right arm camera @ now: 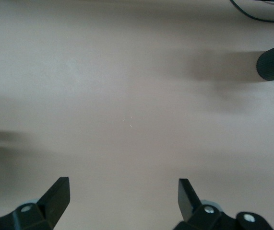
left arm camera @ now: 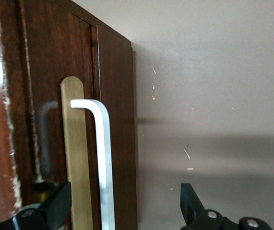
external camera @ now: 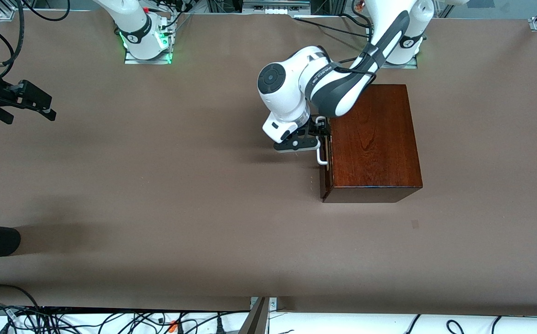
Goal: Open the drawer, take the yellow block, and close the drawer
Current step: 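Pull the drawer out of the box by its handle with the left gripper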
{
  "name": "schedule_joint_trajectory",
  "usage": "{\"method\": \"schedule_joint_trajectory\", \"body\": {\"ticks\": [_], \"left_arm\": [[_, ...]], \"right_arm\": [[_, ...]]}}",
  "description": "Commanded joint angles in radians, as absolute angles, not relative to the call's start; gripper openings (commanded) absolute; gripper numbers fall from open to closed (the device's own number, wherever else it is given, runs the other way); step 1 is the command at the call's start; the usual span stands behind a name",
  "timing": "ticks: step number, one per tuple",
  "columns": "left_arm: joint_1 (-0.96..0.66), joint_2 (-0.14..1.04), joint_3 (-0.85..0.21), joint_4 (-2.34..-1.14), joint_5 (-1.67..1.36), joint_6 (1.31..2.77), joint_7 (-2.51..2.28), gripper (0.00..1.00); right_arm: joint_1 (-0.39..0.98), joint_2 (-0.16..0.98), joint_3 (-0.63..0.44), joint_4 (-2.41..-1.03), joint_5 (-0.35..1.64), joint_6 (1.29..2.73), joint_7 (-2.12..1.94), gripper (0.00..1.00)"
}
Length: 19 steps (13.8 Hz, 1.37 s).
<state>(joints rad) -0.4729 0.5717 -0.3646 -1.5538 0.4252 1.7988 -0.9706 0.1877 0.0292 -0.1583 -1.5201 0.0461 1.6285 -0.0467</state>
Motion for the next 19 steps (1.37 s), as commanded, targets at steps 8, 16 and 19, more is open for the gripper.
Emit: {"method": "schedule_joint_trajectory", "body": {"ticks": [8, 16, 19], "left_arm": [[-0.482, 0.633, -0.368, -1.546, 0.511, 1.83, -1.039, 1.0], [-0.488, 0.661, -0.37, -1.537, 0.509, 1.861, -1.068, 1.0], [-0.505, 0.681, -0.371, -1.503, 0.5, 1.861, -1.084, 1.0]], "right_arm": [[0.192, 0.017, -0.156, -1.532, 0.049, 1.657, -0.051, 1.0], [0.187, 0.018, -0.156, -1.532, 0.049, 1.661, -0.054, 1.0], [0.189, 0.02, -0.156, -1.534, 0.049, 1.661, -0.054, 1.0]]}}
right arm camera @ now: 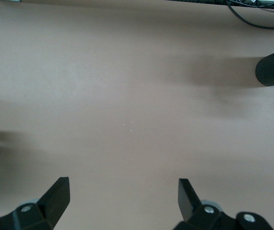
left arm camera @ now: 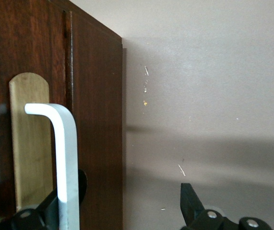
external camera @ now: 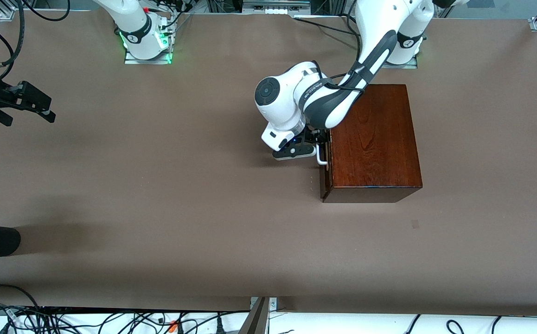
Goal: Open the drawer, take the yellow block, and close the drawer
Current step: 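Pull the drawer out of the box by its handle with the left gripper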
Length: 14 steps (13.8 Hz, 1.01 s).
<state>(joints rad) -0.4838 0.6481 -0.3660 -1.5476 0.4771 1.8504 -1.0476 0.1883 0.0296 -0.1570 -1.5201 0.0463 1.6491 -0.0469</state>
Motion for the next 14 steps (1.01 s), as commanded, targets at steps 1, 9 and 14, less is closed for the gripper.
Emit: {"method": "schedule_joint_trajectory", "body": {"ticks": [1, 9, 14], "left_arm": [[-0.512, 0.683, -0.371, -1.503, 0.499, 1.861, -1.095, 1.0], [-0.557, 0.742, -0.373, -1.391, 0.486, 1.861, -1.127, 1.0], [-0.591, 0.778, -0.373, -1.332, 0.485, 1.859, -1.157, 1.0]], "right_arm": [[0.187, 0.02, -0.156, -1.534, 0.049, 1.663, -0.054, 1.0], [0.189, 0.026, -0.156, -1.532, 0.048, 1.661, -0.054, 1.0], [0.192, 0.026, -0.155, -1.531, 0.044, 1.661, -0.054, 1.0]]}}
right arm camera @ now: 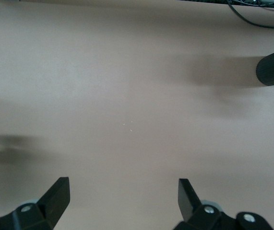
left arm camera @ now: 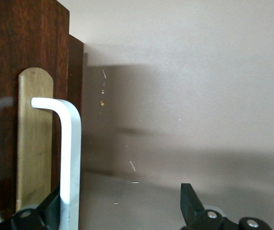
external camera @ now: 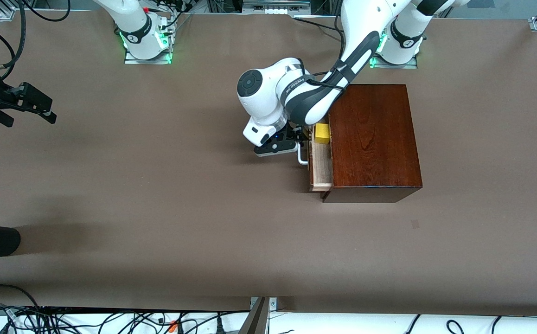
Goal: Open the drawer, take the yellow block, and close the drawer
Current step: 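Pull the drawer out of the box by its handle with the left gripper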
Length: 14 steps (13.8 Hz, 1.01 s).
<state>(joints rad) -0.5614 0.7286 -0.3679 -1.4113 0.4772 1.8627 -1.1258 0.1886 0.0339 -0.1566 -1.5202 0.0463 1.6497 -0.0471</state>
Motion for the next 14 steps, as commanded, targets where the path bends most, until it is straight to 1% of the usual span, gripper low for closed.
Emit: {"method": "schedule_joint_trajectory", "body": {"ticks": [1, 12, 14], "left_arm": [[-0.6, 0.787, -0.374, -1.322, 0.485, 1.859, -1.16, 1.0], [-0.663, 0.859, -0.374, -1.171, 0.451, 1.871, -1.186, 1.0], [-0.663, 0.856, -0.374, -1.166, 0.451, 1.873, -1.187, 1.0]], "right_arm": [[0.192, 0.026, -0.155, -1.532, 0.044, 1.661, -0.052, 1.0], [0.192, 0.026, -0.156, -1.532, 0.048, 1.657, -0.04, 1.0], [0.19, 0.026, -0.155, -1.532, 0.048, 1.657, -0.04, 1.0]]}}
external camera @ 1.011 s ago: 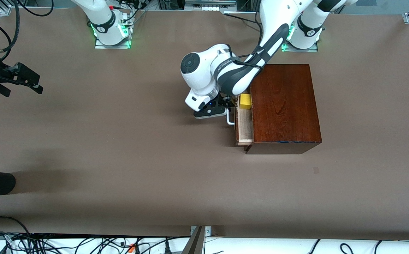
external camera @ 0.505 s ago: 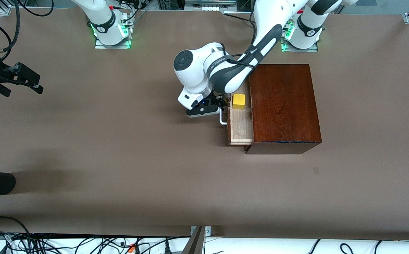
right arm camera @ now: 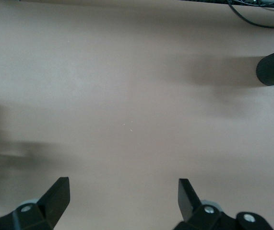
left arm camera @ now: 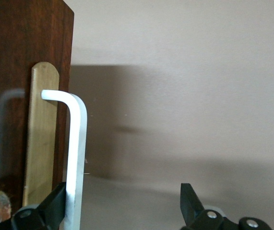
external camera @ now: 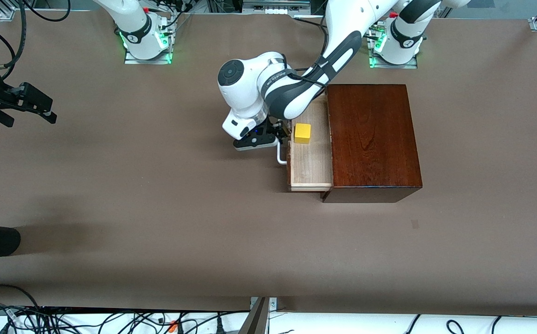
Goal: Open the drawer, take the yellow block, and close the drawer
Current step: 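Pull the drawer out of the box by its handle with the left gripper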
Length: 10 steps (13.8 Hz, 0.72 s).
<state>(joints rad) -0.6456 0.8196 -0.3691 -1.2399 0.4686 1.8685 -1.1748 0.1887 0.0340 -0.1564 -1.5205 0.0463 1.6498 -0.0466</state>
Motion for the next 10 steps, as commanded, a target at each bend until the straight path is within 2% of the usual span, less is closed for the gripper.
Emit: {"method": "schedule_joint_trajectory", "body": {"ticks": [1, 4, 10], "left_arm": [[-0.66, 0.85, -0.374, -1.167, 0.449, 1.871, -1.187, 1.0], [-0.638, 0.807, -0.376, -1.167, 0.428, 1.849, -1.178, 1.0], [-0.494, 0.586, -0.385, -1.186, 0.279, 1.672, -1.034, 1.0]], "right_arm": [[0.192, 0.026, -0.155, -1.531, 0.048, 1.655, -0.04, 1.0], [0.19, 0.026, -0.156, -1.531, 0.048, 1.657, -0.04, 1.0], [0.19, 0.026, -0.156, -1.532, 0.048, 1.66, -0.04, 1.0]]}}
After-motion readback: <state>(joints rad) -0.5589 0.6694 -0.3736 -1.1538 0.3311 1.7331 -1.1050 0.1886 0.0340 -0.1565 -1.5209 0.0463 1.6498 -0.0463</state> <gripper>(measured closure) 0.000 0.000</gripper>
